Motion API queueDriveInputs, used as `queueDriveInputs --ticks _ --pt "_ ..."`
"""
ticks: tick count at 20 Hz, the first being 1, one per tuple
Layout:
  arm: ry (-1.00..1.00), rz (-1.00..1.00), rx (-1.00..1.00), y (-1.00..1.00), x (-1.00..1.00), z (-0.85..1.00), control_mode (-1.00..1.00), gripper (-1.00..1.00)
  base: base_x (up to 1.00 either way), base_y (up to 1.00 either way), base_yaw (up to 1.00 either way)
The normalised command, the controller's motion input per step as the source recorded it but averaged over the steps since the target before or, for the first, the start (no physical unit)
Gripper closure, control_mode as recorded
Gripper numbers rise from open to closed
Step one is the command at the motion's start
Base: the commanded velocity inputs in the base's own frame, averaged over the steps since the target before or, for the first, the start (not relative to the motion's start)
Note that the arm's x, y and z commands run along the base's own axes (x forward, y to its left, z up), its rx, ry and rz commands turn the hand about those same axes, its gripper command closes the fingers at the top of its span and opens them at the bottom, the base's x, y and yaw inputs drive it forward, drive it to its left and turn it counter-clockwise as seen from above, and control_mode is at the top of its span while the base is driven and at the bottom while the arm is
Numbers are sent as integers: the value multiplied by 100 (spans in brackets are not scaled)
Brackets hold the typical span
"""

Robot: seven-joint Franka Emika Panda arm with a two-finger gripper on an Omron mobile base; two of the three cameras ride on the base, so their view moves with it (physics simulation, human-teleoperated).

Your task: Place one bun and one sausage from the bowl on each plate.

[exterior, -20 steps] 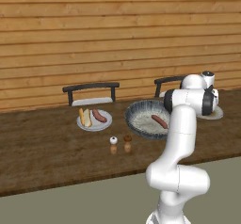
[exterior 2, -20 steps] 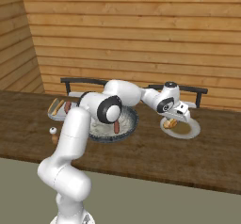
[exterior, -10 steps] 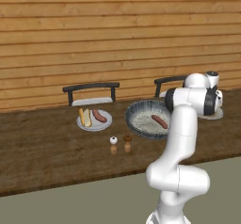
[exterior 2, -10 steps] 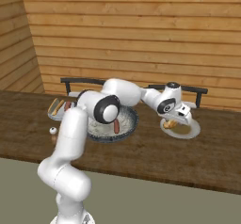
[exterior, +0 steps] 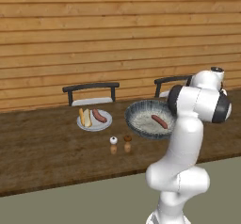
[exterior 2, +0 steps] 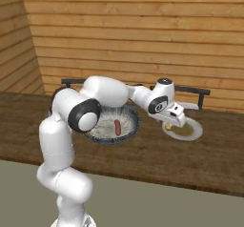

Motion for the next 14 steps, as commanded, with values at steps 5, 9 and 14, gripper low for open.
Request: queueDriveInputs --ticks 5,9,14 --pt "0 0 -1 89 -64 66 -100 -100 0 0 0" --pt "2 0 0 65 -67 57 -100 -100 0 0 0" --pt "6 4 0 41 -50 62 -100 -100 0 0 0"
